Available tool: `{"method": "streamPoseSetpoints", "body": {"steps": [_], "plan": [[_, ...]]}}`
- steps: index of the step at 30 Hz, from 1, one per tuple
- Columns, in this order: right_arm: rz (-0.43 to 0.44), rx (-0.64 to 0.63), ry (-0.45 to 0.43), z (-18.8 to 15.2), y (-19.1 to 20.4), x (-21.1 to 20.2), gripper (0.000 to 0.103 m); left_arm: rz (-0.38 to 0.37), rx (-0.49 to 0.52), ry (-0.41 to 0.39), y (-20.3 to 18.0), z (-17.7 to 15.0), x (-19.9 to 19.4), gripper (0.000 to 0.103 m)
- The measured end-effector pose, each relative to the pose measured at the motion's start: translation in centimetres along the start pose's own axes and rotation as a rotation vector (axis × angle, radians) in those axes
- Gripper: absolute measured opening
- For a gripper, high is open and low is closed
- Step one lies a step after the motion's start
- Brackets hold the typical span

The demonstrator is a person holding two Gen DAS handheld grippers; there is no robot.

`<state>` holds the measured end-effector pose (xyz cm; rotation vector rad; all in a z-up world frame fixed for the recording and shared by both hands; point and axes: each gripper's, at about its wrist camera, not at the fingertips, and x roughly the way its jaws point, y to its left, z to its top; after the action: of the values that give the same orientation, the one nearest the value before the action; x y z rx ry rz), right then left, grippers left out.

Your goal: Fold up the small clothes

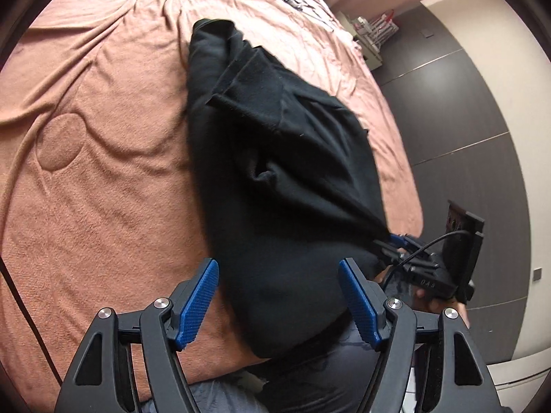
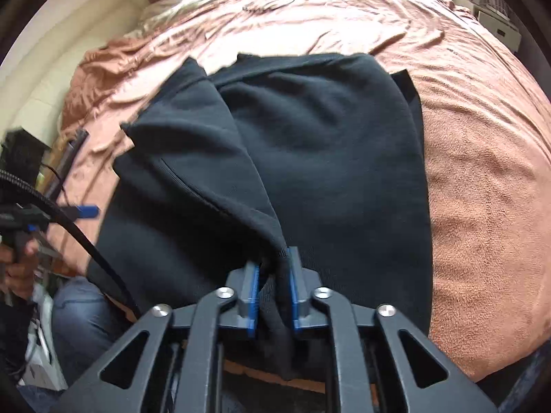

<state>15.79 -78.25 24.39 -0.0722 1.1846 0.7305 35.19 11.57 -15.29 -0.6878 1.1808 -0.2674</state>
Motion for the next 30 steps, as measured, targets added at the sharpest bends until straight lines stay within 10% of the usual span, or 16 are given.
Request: {"method": "streamPoseSetpoints", "body": {"steps": [24,28,30], "plan": [[0.078,0.259,-0.077,-6.4,-8.2,-2.9,0.008,0.121,0.124,0.122,-3.5,0.9,7.9,0.07],[-0.03,0.146,-0.041,-5.3,-6.0,-3.8,0.024,0.127,0.093,0.153,-2.8,1.1,8.9,0.067],[-0.072,0.086,-0.047,-4.7,-5.0,-4.3,0.068,0.101,0.071,0.145,-2.5,1.3,8.5,0.066]]}}
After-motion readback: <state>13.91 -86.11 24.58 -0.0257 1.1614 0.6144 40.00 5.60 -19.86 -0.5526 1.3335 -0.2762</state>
